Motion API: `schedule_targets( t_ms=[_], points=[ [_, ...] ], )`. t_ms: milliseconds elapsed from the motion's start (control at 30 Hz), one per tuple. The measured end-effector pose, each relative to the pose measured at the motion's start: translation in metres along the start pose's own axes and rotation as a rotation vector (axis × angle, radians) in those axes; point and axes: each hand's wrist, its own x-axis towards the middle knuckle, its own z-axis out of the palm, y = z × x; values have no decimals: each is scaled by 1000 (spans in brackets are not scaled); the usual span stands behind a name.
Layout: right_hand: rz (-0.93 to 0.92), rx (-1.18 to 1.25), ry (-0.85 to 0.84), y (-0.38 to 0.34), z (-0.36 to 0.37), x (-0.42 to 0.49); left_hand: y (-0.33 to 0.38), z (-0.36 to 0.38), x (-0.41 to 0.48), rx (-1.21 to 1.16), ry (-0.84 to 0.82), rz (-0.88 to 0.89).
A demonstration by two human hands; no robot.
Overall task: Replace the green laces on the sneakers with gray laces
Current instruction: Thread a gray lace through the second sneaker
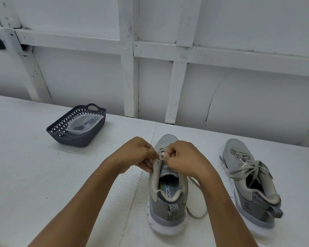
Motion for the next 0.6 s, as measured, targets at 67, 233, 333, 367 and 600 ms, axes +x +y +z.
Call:
schedule_targets(
  t_ms=[67, 233, 333, 367, 600],
  points=[
    [8, -16, -14, 0, -2, 1, 0, 0, 0, 2, -9, 7],
    [18, -33, -39, 0, -4, 3, 1, 0, -1, 9, -9, 17],
    [17, -42, -33, -1, -2, 5, 0, 0, -2, 8, -6, 17],
    [18, -42, -27, -1, -1, 6, 0, 0, -2, 10, -4, 17],
    [-3, -8, -7, -1, 5, 3, -3, -1, -4, 50, -19, 67]
  ],
)
